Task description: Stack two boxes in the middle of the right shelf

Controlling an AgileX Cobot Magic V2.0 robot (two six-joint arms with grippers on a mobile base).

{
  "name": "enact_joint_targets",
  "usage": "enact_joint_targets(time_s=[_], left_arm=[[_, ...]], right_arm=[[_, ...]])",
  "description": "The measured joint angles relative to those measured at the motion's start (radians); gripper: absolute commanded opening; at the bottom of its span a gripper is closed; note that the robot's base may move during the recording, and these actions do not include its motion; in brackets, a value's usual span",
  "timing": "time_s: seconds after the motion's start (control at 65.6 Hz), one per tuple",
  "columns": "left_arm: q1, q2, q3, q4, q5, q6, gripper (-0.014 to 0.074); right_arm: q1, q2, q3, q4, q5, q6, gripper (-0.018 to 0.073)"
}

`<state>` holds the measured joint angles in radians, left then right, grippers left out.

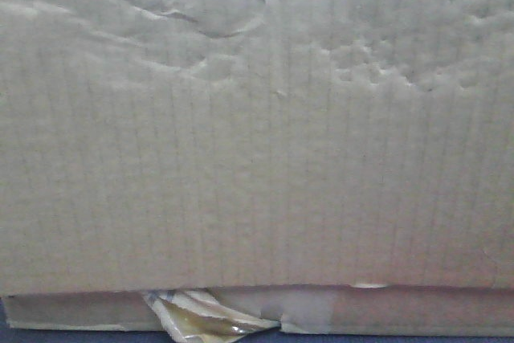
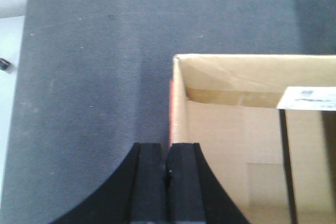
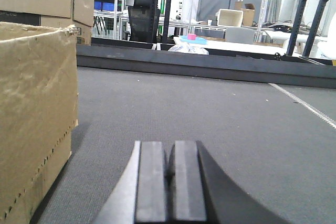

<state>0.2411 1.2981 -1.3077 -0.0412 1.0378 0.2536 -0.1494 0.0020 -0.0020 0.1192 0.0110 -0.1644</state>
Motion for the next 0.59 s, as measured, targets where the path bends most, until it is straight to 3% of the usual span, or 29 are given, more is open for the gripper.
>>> enact_joint_targets(time_s=[0.122,0.229,0.595], left_arm=[[0.002,0.006,0.0,0.002,0.0,0.002,0.0317],[0.002,0.031,-0.002,0.002,0.0,0.004,0.043],[0.002,0.202,-0.002,-0.009,0.073,0.006,0.034]], right_arm=[[0.0,0.0,0.0,0.0,0.0,0.0,-0.0162],[0.0,0.0,0.0,0.0,0.0,0.0,-0.0162],[0.0,0.0,0.0,0.0,0.0,0.0,-0.0162]])
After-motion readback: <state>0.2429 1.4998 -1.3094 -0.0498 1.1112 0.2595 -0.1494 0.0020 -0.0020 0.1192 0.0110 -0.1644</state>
